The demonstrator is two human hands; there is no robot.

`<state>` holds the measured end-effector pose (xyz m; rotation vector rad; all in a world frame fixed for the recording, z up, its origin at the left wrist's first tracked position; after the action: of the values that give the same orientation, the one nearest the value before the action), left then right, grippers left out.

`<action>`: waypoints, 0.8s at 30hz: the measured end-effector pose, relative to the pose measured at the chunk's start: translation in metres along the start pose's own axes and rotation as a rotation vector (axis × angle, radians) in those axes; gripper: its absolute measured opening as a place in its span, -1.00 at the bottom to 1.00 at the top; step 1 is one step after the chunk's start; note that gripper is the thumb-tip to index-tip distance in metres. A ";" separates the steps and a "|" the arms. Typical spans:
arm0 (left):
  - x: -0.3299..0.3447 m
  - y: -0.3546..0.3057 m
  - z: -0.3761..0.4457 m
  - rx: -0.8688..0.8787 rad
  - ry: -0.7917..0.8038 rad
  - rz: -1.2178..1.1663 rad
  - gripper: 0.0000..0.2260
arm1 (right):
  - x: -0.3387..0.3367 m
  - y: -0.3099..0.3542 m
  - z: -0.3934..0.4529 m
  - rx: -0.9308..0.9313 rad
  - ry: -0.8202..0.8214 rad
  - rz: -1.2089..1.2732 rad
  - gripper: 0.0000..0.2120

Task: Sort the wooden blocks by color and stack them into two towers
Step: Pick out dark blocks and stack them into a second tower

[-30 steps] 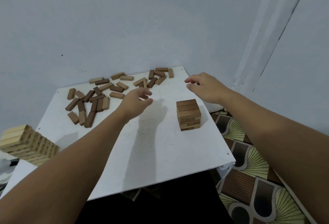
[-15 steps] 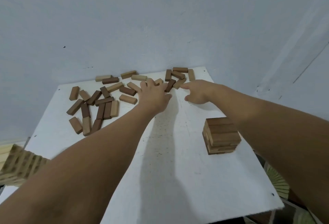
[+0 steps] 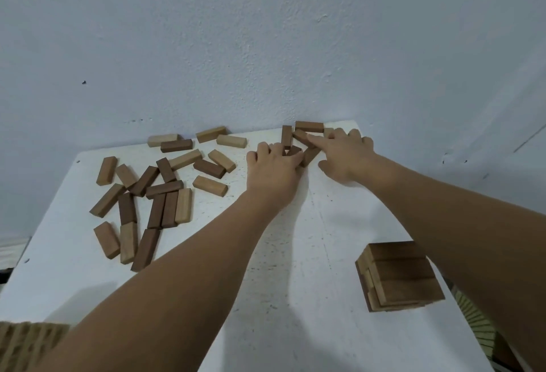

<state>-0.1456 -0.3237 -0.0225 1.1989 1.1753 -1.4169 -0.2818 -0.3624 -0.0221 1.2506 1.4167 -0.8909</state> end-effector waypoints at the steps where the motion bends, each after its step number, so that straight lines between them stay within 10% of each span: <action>1: 0.000 0.001 -0.001 -0.003 -0.006 -0.001 -0.69 | -0.005 -0.001 -0.002 -0.013 -0.045 -0.003 -0.39; 10: -0.006 -0.005 -0.013 -0.024 -0.065 -0.099 -0.69 | -0.028 0.006 -0.016 -0.130 -0.178 0.068 -0.91; 24: -0.015 0.001 -0.067 -0.119 -0.105 -0.072 -0.74 | -0.012 0.034 -0.041 -0.264 -0.203 0.043 -0.89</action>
<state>-0.1343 -0.2565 -0.0130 0.9973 1.2221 -1.4242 -0.2573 -0.3197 0.0015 0.9609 1.2933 -0.7514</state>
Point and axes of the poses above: each hand's wrist, its own z-axis towards the middle knuckle, its own x-axis out of the palm, y = z × x, the point moved 8 cm from there along z, towards the middle knuckle, and after that the axes turned 1 degree about -x, right-handed, at the moved point
